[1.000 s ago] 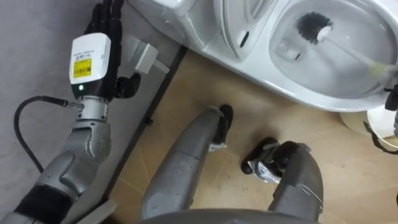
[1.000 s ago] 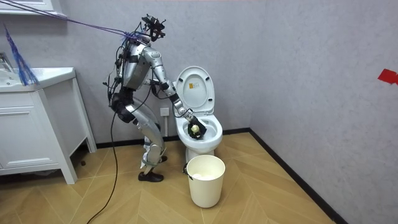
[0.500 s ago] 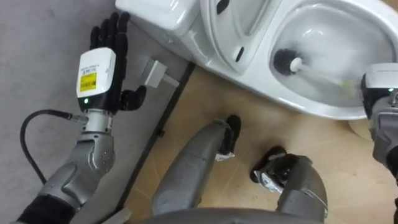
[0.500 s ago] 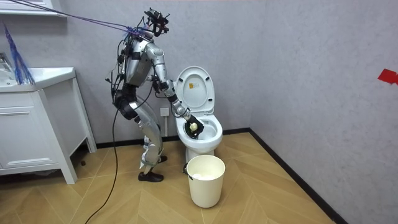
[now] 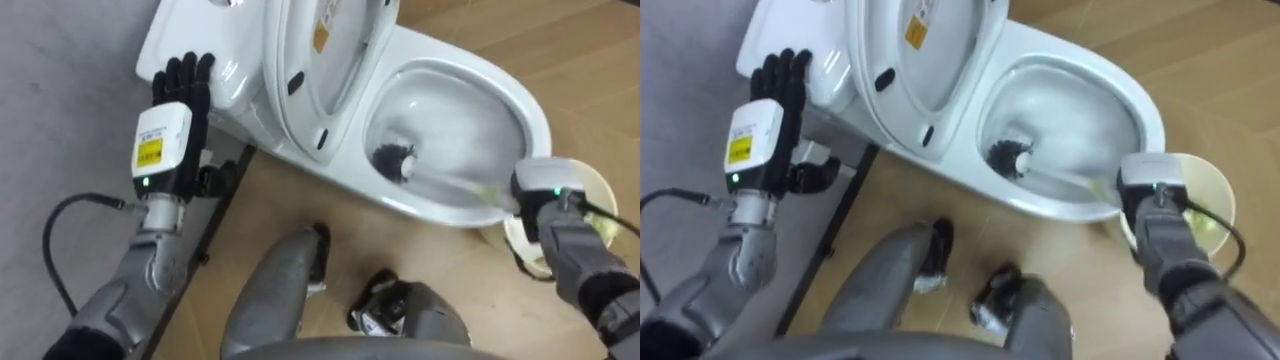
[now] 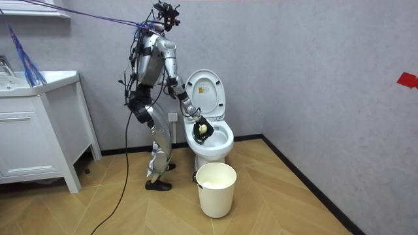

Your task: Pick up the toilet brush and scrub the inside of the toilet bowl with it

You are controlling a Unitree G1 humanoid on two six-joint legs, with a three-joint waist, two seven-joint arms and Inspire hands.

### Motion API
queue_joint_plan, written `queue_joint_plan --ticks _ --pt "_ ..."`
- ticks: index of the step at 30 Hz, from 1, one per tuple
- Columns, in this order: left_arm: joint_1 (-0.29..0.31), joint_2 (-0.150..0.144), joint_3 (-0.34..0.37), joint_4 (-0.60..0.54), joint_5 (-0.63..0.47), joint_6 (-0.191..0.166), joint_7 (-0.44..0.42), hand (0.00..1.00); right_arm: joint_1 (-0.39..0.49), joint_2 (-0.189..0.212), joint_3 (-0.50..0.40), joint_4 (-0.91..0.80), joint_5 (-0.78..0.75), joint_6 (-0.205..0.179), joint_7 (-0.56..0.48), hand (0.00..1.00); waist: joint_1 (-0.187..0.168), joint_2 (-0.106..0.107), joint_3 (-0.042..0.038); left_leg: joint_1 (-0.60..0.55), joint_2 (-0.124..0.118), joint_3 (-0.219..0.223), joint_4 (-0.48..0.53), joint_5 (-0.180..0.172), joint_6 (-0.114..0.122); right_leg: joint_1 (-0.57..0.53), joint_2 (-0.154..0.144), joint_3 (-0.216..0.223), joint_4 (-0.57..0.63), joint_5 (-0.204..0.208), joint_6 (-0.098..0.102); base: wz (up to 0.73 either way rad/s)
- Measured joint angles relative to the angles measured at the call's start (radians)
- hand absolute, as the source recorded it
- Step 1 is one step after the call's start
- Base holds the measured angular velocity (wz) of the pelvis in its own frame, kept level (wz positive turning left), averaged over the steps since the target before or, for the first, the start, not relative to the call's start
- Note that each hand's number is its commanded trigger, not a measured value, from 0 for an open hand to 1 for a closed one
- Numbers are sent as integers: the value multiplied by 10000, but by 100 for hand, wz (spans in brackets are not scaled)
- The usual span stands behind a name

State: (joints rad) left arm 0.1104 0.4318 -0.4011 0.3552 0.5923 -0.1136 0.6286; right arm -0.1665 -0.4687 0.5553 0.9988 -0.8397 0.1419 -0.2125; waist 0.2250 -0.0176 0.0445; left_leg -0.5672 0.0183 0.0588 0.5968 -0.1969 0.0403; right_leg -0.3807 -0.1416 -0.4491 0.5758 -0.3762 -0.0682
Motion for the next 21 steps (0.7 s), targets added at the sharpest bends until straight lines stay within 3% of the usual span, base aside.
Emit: queue_joint_plan --ticks 3,5,7,8,9,11,15,17,21 --pt "578 -244 501 177 189 -7 -296 0 1150 221 -975 -212 -327 -296 97 100 -174 -212 -136 980 -5 261 -597 19 -33 917 82 33 -638 116 95 -7" --pt "1330 -288 886 321 283 20 -413 0 2109 515 -1760 -398 -289 -333 122 100 -492 -314 -287 1952 -52 243 -1223 46 -77 1870 251 97 -1412 314 208 -9" --pt "2026 -351 1215 322 286 57 -560 0 2956 684 -2293 -830 -290 -344 172 100 -589 -445 -406 2835 -127 271 -1831 67 -115 2560 336 325 -1912 418 303 -28" --pt "2402 -510 1481 440 305 52 -580 0 3446 848 -2748 -901 -239 -452 171 100 -690 -420 -433 3371 -140 263 -2058 28 -183 3176 437 349 -2378 534 341 -32" --pt "2714 -735 1772 505 290 39 -598 0 3854 1056 -3172 -913 -139 -469 172 100 -814 -479 -424 3775 -146 233 -2174 -24 -259 3639 542 362 -2785 633 382 -18" --pt "3032 -973 2093 654 290 17 -630 0 4300 1352 -3678 -913 230 -444 178 100 -887 -453 -476 4218 -142 234 -2328 -59 -307 4150 629 384 -3224 741 399 -16" --pt "3408 -1408 2650 870 296 28 -488 0 4767 1857 -4351 -745 1311 -545 105 100 -1106 -406 -483 4889 -158 238 -2782 -78 -342 4717 758 550 -3642 842 394 -14" --pt "3697 -1851 3191 1026 246 42 -322 0 5052 2141 -4933 -717 1828 -584 -95 100 -1134 -381 -500 5298 -190 208 -2987 -78 -348 5051 765 643 -3744 843 393 -23" --pt "3732 -2306 3974 2161 -1024 17 -123 0 5019 2237 -5484 -119 3444 -619 -346 100 -1320 -402 -512 5632 -196 202 -3071 -128 -424 5394 781 614 -3878 842 394 -4"
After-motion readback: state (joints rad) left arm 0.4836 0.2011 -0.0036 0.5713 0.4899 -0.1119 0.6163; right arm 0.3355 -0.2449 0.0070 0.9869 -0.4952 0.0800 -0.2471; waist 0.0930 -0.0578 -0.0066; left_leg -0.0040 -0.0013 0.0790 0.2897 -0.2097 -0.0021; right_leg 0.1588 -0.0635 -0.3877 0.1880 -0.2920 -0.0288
